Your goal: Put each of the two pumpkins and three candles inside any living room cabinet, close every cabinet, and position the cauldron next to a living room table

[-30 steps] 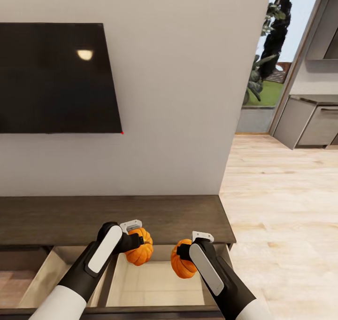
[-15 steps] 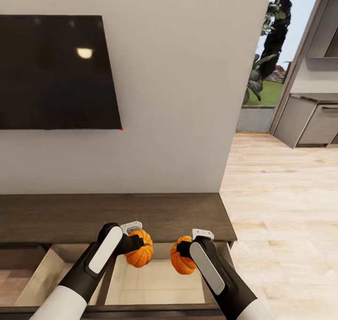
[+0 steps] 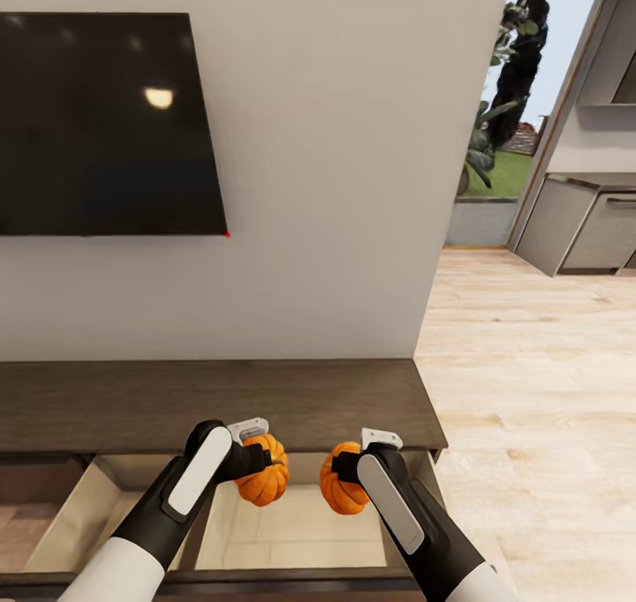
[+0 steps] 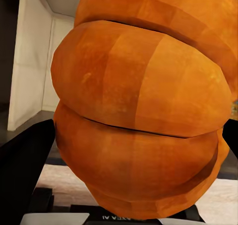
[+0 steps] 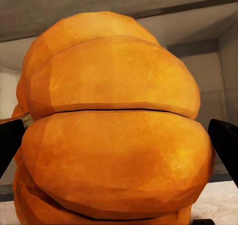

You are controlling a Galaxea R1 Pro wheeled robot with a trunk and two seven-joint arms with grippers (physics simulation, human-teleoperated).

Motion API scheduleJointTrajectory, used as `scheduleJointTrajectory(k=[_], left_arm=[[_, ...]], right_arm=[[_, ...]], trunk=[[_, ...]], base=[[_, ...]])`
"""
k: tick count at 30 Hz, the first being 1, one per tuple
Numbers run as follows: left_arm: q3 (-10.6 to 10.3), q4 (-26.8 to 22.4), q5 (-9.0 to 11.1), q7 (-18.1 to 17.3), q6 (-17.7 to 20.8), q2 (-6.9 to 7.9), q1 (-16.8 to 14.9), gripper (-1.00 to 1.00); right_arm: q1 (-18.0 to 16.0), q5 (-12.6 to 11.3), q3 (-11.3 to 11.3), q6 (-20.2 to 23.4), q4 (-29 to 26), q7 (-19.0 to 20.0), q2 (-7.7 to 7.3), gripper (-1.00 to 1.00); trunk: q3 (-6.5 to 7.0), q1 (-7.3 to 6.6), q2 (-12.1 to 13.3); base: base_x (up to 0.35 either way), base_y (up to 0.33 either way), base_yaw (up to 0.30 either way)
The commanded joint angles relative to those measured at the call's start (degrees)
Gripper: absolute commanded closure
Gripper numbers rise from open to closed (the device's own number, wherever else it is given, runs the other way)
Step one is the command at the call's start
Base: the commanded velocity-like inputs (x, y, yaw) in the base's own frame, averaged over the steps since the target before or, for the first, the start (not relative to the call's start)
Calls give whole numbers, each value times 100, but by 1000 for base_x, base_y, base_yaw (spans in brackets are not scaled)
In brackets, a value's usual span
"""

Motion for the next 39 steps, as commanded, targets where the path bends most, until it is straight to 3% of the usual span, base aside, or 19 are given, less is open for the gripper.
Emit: scheduleJointTrajectory(k=[1, 39], left_arm=[[-6, -5, 52, 59, 4, 0, -4, 100], [3, 163, 52, 59, 17, -7, -7, 100]], right_arm=[[-6, -55, 8, 4, -2, -62, 1, 100], [-6, -60, 8, 17, -12, -76, -13, 100]], trunk=[[-24, 22, -45], [-706, 857, -1569]], base=[[0, 0, 0], [-14, 0, 0]])
